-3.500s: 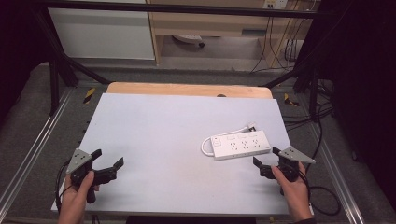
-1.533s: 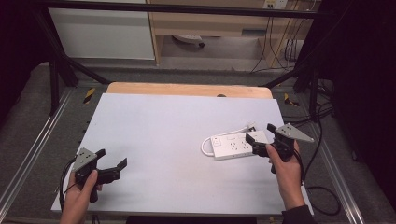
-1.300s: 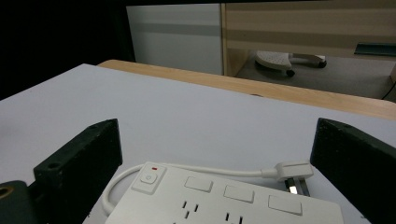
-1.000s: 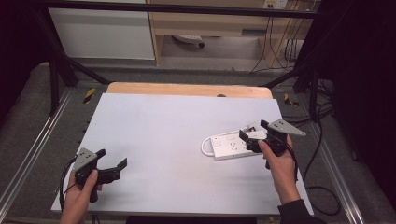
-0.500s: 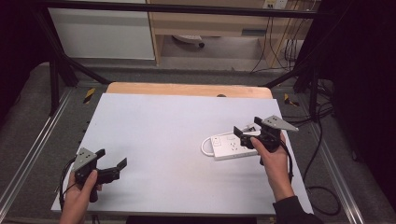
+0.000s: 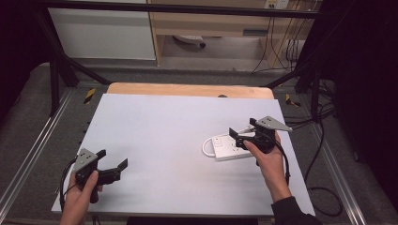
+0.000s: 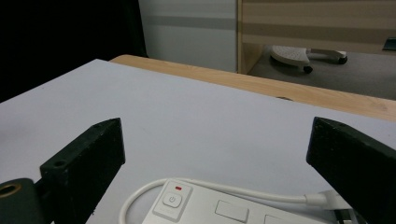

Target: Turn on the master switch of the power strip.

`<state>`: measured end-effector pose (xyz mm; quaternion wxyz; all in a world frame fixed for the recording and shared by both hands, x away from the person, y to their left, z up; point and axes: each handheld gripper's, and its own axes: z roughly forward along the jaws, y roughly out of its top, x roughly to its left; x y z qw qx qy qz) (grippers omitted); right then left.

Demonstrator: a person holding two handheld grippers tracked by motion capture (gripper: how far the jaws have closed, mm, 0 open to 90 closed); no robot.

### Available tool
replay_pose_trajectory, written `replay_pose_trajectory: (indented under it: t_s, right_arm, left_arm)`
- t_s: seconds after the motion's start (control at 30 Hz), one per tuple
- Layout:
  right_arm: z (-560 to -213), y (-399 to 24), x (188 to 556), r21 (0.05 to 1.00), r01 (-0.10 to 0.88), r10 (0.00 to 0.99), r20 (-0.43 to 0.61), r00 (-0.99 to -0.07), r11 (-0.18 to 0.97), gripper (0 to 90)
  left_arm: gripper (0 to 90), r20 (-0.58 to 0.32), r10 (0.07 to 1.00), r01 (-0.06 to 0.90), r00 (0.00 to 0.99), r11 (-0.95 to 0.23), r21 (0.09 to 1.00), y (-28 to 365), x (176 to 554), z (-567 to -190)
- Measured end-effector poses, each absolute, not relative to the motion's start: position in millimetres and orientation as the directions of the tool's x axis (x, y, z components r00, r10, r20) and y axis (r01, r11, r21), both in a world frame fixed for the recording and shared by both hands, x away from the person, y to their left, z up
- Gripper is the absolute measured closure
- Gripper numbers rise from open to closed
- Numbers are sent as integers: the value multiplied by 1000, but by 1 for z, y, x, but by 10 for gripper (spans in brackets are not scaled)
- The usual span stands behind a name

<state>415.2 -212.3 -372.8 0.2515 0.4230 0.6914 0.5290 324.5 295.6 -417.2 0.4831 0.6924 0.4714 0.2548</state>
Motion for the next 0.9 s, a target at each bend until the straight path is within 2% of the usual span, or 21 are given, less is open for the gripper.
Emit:
replay_pose_trajectory:
  t_s: [0.33,0.9]
  right_arm:
    - [-376,-200,424,943,321,852,102,-513,81,104]
    - [-386,-187,430,939,331,840,100,-533,98,365]
  left_arm:
    - [55,-103,899,411,426,-90,907,296,325,-418]
    - [55,-103,899,411,425,-90,907,295,325,-418]
